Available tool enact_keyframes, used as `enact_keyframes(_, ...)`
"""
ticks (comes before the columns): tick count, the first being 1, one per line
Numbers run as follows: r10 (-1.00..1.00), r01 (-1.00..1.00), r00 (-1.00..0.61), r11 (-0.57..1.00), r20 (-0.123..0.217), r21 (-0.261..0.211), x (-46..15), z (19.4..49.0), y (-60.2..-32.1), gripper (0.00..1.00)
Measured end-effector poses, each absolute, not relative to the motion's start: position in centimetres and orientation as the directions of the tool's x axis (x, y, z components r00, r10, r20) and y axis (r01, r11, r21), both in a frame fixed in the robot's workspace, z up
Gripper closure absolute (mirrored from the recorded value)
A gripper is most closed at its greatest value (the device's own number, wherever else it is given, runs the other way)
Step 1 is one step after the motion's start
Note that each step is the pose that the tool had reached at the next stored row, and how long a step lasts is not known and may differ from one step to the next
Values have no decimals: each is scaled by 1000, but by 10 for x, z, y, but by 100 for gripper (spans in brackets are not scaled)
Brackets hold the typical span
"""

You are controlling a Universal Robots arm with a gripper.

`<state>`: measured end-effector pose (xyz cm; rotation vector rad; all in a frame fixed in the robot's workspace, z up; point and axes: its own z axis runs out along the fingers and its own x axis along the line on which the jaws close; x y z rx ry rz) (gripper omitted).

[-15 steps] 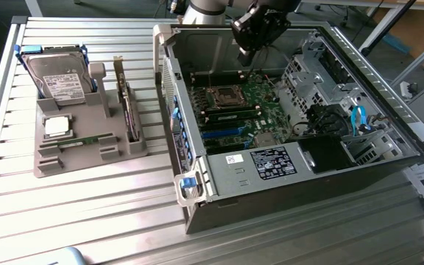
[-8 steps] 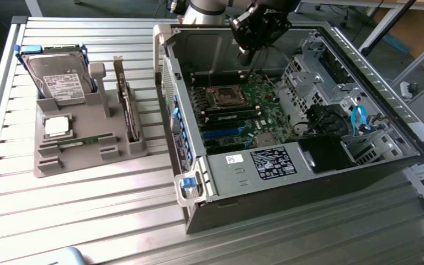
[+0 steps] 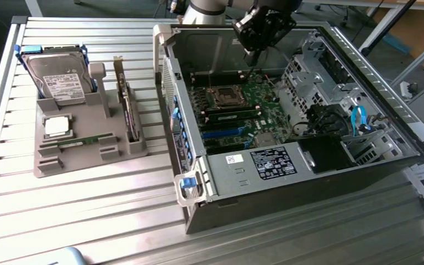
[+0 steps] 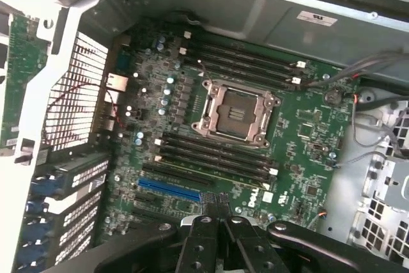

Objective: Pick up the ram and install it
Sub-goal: 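Press down the ram until it locks into place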

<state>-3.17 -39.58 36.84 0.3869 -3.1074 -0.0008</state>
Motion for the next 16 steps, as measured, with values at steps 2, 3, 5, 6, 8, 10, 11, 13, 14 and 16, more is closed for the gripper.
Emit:
enact_keyframes(2,-237,-237,-971,972,10,2,-32,368,-396,89)
enact_keyframes(3,-224,-224,-974,975,10,2,-32,368,-396,89)
enact_keyframes(5,-180,-180,-984,984,10,2,-32,368,-396,89)
enact_keyframes(6,-166,-166,-986,986,10,2,-32,368,-396,89)
enact_keyframes(8,-139,-139,-990,990,10,2,-32,368,-396,89)
enact_keyframes(10,-112,-112,-994,994,10,2,-32,368,-396,89)
enact_keyframes(11,-99,-99,-995,995,10,2,-32,368,-396,89)
enact_keyframes(13,-87,-87,-996,996,10,2,-32,368,-396,89)
enact_keyframes(14,-87,-87,-996,996,10,2,-32,368,-396,89)
enact_keyframes(16,-87,-87,-996,996,10,2,-32,368,-396,89)
